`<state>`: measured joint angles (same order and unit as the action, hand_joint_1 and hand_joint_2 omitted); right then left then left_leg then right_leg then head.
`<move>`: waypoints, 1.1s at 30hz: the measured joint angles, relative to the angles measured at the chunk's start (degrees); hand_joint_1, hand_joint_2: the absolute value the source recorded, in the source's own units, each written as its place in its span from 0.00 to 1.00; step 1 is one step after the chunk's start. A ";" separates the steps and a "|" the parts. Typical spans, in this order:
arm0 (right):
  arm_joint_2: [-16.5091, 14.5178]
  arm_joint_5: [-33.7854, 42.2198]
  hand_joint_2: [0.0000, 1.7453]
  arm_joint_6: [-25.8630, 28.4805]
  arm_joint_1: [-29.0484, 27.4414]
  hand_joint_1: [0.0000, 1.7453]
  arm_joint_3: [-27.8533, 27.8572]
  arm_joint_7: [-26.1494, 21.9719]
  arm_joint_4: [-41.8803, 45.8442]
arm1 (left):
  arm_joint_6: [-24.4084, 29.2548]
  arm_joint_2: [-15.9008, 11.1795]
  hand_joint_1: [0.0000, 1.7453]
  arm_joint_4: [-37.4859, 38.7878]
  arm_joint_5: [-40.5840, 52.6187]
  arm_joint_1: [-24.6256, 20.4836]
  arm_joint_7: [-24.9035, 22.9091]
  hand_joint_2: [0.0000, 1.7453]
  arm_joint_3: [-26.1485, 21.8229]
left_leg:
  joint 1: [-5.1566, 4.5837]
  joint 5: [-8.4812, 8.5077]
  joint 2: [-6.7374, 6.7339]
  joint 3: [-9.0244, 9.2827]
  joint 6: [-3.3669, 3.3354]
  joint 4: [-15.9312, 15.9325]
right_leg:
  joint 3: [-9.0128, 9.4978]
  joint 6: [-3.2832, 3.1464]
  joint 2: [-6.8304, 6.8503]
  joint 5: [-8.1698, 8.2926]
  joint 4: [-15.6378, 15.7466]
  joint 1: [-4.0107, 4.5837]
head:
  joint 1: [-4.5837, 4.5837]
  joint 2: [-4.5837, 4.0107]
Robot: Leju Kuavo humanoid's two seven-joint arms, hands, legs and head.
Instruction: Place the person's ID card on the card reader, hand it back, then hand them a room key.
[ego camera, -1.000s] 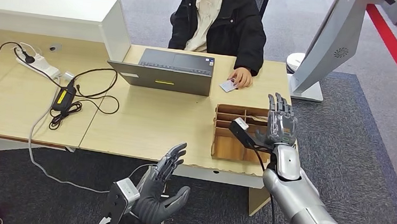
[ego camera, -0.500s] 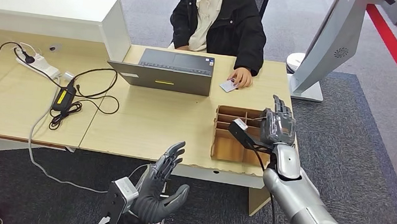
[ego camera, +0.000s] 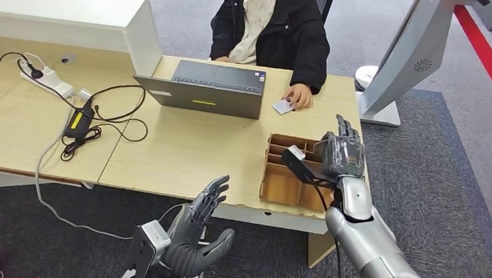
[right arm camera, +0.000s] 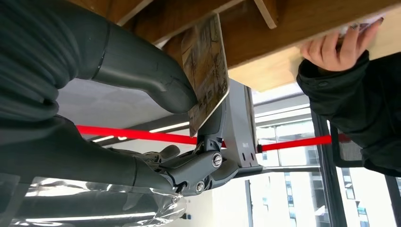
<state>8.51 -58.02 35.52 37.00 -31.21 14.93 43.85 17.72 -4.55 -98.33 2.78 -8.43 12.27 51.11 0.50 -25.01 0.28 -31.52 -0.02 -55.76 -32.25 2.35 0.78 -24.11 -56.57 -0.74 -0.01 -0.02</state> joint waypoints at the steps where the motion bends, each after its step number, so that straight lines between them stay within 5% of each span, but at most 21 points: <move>1: -0.07 -0.53 1.00 0.15 0.27 1.00 -0.05 0.05 0.30 | -0.16 0.00 0.00 0.00 0.00 -0.01 0.14 1.00 0.01 | 0.00 0.00 0.00 0.00 0.00 0.00 | 0.00 0.00 0.00 0.00 0.00 0.00 | 0.00 0.00; 14: -0.71 -6.59 1.00 -2.00 11.69 1.00 -0.60 1.87 7.99 | -1.21 0.07 0.00 0.84 0.07 -0.93 1.38 1.00 0.20 | 0.00 0.02 -0.03 0.02 0.01 -0.01 | -0.02 0.01 -0.02 0.04 0.00 0.00 | 0.01 0.01; 21: -0.79 -6.56 1.00 -2.80 13.41 1.00 -1.09 2.02 10.88 | -1.45 0.50 0.00 1.32 0.38 -1.13 2.10 1.00 0.36 | 0.00 0.02 -0.03 0.01 0.01 -0.01 | -0.02 0.01 -0.02 0.04 0.00 0.00 | 0.01 0.00; 33: -2.05 -1.25 1.00 -5.46 17.84 1.00 -2.31 1.41 5.64 | -4.54 1.15 0.00 2.20 0.31 -2.31 2.42 1.00 0.52 | 0.00 0.03 -0.01 0.00 0.01 -0.01 | -0.02 0.01 -0.01 0.05 0.00 0.00 | 0.01 0.00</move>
<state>6.46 -59.27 30.06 54.84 -33.52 16.35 49.48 13.18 -3.40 -96.13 3.09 -10.74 14.69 51.64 0.50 -24.99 0.27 -31.52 -0.01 -55.77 -32.27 2.36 0.77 -24.07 -56.57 -0.74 0.00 -0.02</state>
